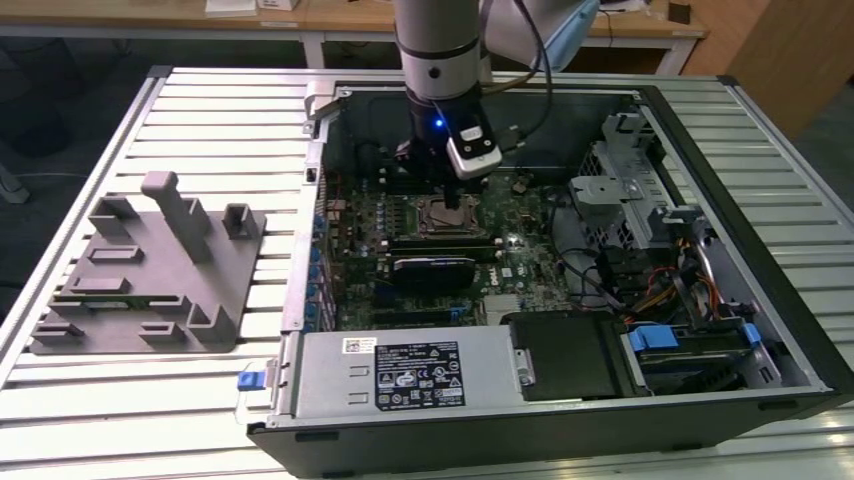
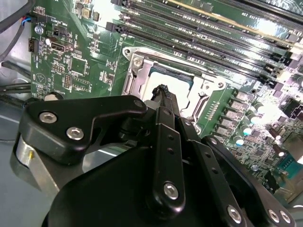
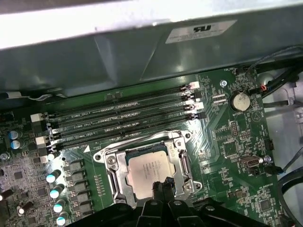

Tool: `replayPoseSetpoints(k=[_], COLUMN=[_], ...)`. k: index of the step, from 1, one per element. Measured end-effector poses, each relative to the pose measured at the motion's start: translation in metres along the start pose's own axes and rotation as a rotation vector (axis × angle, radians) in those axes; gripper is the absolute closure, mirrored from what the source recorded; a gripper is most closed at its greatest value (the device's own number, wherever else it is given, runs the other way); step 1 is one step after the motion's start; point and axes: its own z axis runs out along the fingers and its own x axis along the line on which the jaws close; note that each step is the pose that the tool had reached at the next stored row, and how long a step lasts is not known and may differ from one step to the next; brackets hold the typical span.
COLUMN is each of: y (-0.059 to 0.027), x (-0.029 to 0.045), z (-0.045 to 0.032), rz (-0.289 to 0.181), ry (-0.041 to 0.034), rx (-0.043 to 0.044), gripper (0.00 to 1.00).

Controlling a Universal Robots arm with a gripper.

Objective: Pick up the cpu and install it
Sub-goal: 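Install the second cpu locking lever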

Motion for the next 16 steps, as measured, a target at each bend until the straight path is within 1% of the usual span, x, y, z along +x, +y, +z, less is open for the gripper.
replayPoseSetpoints(k=[9,16], y=[-0.0021,-0.0063], x=[-0.0006,-0.0022], z=[0.0000,0.0002], rz=[0.000,0.000], ry=[0.0000,0.0000], rx=[0.0000,0.0001], gripper=[0.89,0.89])
